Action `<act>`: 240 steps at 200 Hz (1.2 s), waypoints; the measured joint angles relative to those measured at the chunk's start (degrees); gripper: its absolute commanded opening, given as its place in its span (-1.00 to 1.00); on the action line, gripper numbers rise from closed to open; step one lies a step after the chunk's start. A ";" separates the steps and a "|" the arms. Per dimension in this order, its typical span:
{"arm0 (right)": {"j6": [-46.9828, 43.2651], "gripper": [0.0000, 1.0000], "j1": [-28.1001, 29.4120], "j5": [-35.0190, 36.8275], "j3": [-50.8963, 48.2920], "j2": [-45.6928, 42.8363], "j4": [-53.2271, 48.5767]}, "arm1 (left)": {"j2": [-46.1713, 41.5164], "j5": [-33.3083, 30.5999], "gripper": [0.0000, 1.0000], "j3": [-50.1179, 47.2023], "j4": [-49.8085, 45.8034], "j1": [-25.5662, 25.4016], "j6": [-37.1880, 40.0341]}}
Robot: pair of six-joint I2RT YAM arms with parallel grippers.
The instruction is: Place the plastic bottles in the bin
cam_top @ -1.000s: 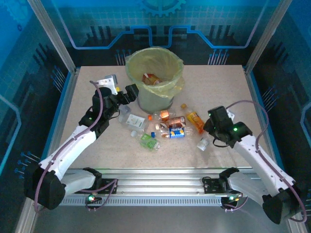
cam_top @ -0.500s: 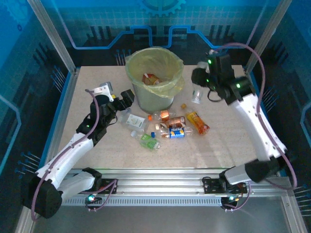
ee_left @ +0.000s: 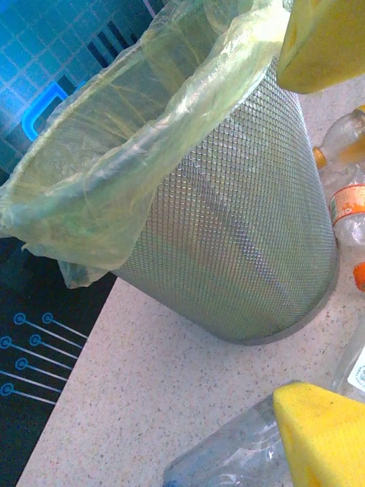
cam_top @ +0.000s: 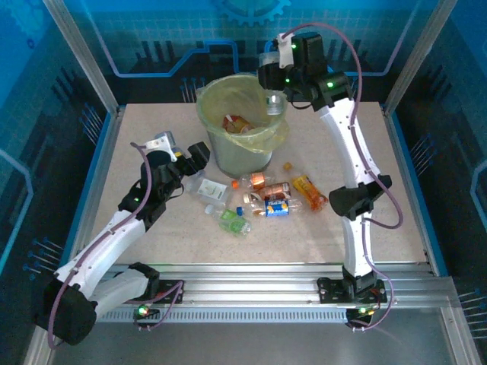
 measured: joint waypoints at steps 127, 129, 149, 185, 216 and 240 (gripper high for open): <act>-12.63 -0.17 3.78 0.44 -1.46 8.00 2.29 | 0.02 1.27 0.98 -1.27 0.04 0.00 -2.82; -12.72 -0.17 3.78 0.57 -1.51 8.09 2.25 | 0.02 1.27 0.98 -1.27 0.04 0.00 -2.82; -13.90 -0.15 3.74 2.05 -2.36 8.81 1.31 | 0.02 1.27 0.98 -1.27 0.04 0.00 -2.82; -15.63 -0.09 3.74 4.44 -4.98 8.87 0.39 | 0.02 1.25 0.98 -1.31 0.04 0.00 -2.86; -16.50 0.02 3.74 5.97 -6.49 9.35 0.48 | 0.02 1.22 0.98 -1.31 0.02 0.00 -2.97; -17.11 0.19 3.74 6.78 -6.88 10.71 0.39 | 0.02 1.22 0.98 -1.31 0.02 0.00 -2.97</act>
